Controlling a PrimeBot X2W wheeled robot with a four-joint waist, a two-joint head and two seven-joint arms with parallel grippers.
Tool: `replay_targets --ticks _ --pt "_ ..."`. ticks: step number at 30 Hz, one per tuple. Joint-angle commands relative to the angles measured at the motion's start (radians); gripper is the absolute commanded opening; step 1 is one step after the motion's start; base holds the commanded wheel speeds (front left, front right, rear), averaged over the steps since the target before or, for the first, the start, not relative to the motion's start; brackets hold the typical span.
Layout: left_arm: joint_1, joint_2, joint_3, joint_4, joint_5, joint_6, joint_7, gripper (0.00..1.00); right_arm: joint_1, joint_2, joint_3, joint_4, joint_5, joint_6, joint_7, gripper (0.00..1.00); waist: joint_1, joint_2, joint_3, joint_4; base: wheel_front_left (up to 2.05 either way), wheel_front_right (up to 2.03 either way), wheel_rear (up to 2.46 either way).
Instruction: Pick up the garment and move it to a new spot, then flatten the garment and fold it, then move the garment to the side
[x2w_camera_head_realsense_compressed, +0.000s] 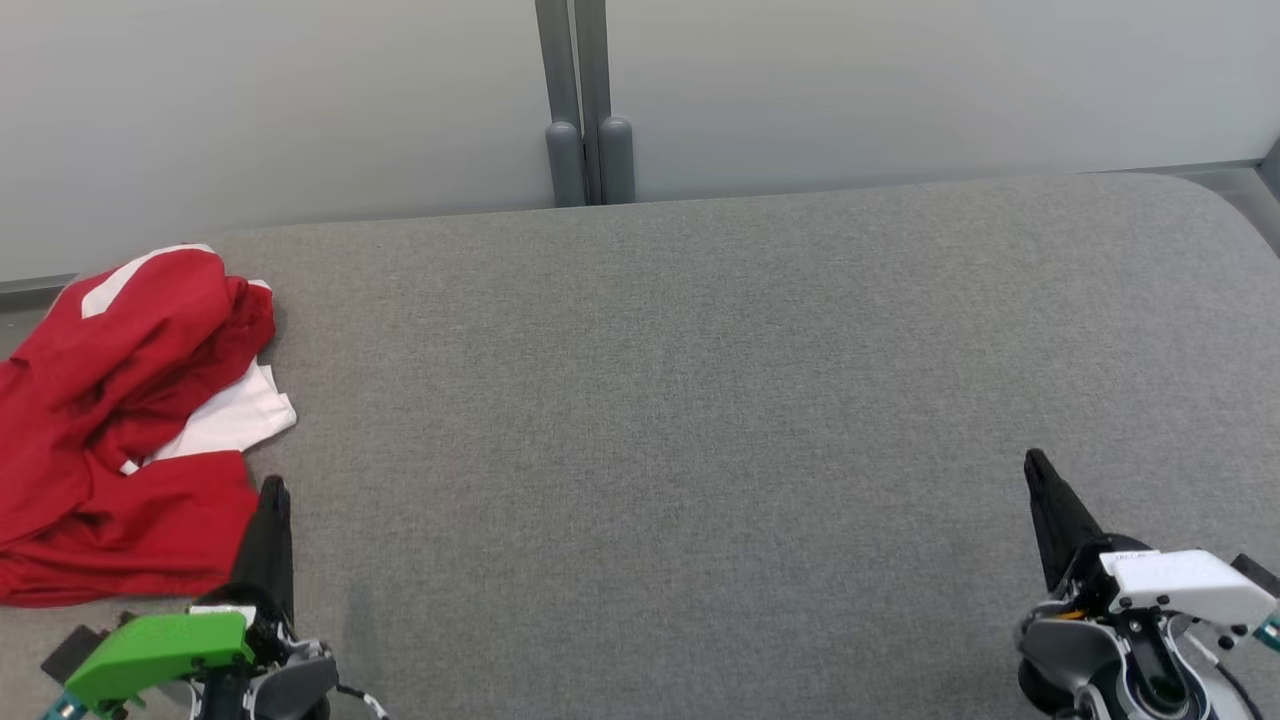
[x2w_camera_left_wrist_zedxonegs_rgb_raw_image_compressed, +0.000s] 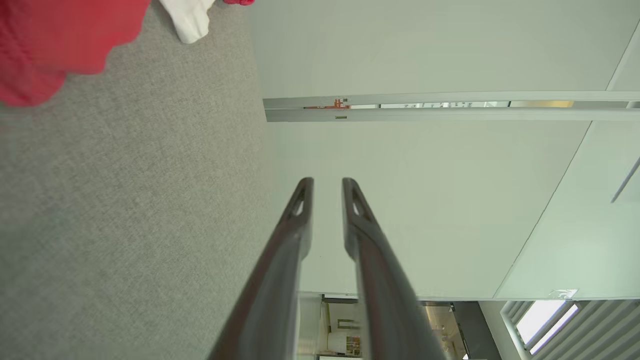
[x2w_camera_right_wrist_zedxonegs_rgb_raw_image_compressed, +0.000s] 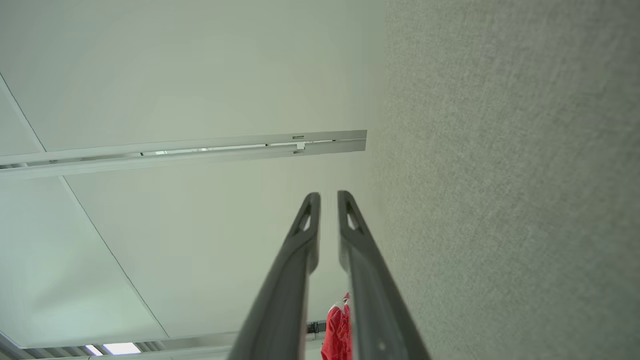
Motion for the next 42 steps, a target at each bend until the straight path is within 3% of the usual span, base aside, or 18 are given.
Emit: replay_targets --ticks 1,8,14,22,31,42 --pt "0.004 -0.001 -0.002 0.003 0.002 0.0 -0.003 1.0 0.005 0.001 0.002 0.002 0.0 0.0 -0.003 1.0 0.0 -0.0001 0.0 0.0 0.0 0.0 0.0" --pt "0.009 0.0 -0.028 -0.001 0.026 0.0 -0.038 1.0 0.017 -0.001 0.028 -0.019 -0.024 0.0 -0.038 1.0 0.0 -0.0001 0.001 0.001 0.0 0.0 0.0" --pt "0.013 0.001 -0.04 -0.004 0.1 0.0 -0.067 1.0 0.022 -0.007 0.036 -0.045 -0.128 0.0 -0.067 1.0 0.0 -0.0001 0.002 0.003 0.0 0.0 0.0" --pt "0.022 0.002 -0.046 -0.02 0.28 0.003 -0.102 1.0 0.03 -0.019 0.06 -0.104 -0.357 0.0 -0.102 1.0 0.0 -0.0001 0.003 0.006 0.0 0.0 0.0" --pt "0.043 0.009 -0.076 -0.043 0.57 0.033 -0.138 1.0 0.047 -0.042 0.091 -0.14 -0.592 0.0 -0.138 1.0 0.0 -0.0001 0.003 0.012 0.0 0.0 0.0" --pt "0.067 0.025 -0.104 -0.051 0.766 0.07 -0.178 1.0 0.064 -0.053 0.108 -0.17 -0.798 0.0 -0.178 1.0 0.0 -0.0001 0.001 0.018 0.0 0.0 0.0"
